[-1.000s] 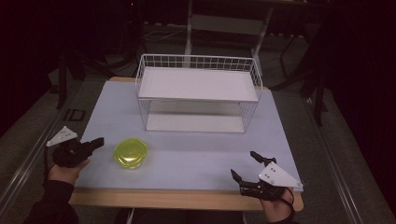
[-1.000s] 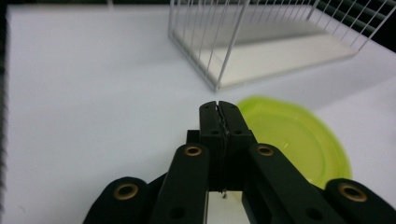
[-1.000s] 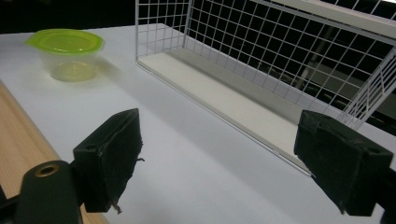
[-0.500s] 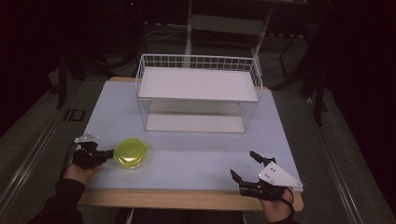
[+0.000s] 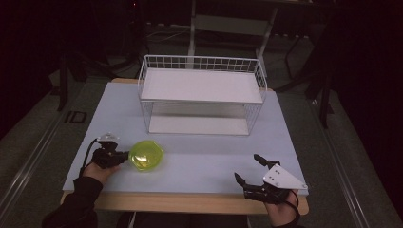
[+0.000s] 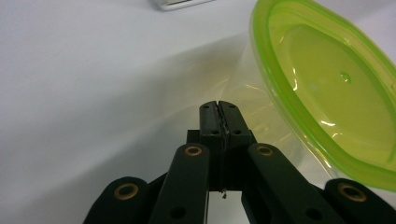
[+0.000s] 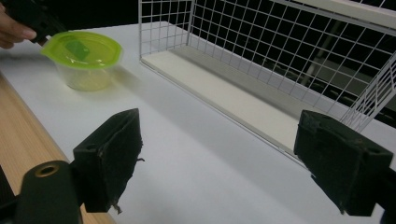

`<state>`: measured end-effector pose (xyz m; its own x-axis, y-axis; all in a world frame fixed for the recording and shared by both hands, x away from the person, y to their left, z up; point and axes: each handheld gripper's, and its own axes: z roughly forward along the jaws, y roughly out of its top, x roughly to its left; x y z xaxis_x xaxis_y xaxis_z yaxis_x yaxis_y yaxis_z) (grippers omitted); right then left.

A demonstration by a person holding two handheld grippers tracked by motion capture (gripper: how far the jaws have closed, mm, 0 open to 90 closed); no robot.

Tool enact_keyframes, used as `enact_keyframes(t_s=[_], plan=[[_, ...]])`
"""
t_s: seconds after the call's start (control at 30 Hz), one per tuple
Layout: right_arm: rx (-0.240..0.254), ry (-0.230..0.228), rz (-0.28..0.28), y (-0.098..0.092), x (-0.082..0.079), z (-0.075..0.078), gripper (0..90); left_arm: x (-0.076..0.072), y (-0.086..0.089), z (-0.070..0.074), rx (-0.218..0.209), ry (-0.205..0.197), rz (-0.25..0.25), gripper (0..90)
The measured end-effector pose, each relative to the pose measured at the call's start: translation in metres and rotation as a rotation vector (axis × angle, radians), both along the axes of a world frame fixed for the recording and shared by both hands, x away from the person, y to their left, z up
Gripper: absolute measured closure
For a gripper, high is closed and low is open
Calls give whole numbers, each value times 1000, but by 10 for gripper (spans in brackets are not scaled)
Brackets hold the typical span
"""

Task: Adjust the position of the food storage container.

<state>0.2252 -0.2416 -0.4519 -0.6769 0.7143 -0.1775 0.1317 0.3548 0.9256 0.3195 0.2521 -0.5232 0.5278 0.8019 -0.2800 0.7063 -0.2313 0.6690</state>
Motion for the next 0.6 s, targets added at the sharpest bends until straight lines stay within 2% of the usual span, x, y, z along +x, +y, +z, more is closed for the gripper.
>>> enact_keyframes(t_s=[0.07, 0.13, 0.17, 0.23, 0.3, 0.37, 0.43, 0.53, 0.57, 0.6], plan=[[2, 1, 3, 0, 0, 0, 150, 2, -9, 0, -7, -2, -37, 900], [1, 3, 3, 0, 0, 0, 150, 2, -12, 1, -6, -4, -43, 900], [0, 4, 3, 0, 0, 0, 150, 4, -23, 1, -1, 2, -77, 900], [2, 7, 4, 0, 1, 0, 150, 5, -32, 0, -2, 5, -100, 900], [2, 6, 2, 0, 0, 0, 150, 6, -40, 0, 8, 1, -112, 900], [2, 6, 5, 0, 0, 0, 150, 6, -40, 0, 8, 1, -112, 900], [2, 7, 6, 0, 1, 0, 150, 8, -49, 0, 1, -2, -137, 900], [-1, 13, 5, 0, 1, -1, 150, 8, -48, -1, 8, 7, -127, 900], [-1, 15, 6, 0, 1, -1, 150, 8, -45, -1, 25, 4, -103, 900], [-3, 13, 5, 0, 1, -1, 150, 9, -42, -1, 20, 8, -95, 900]])
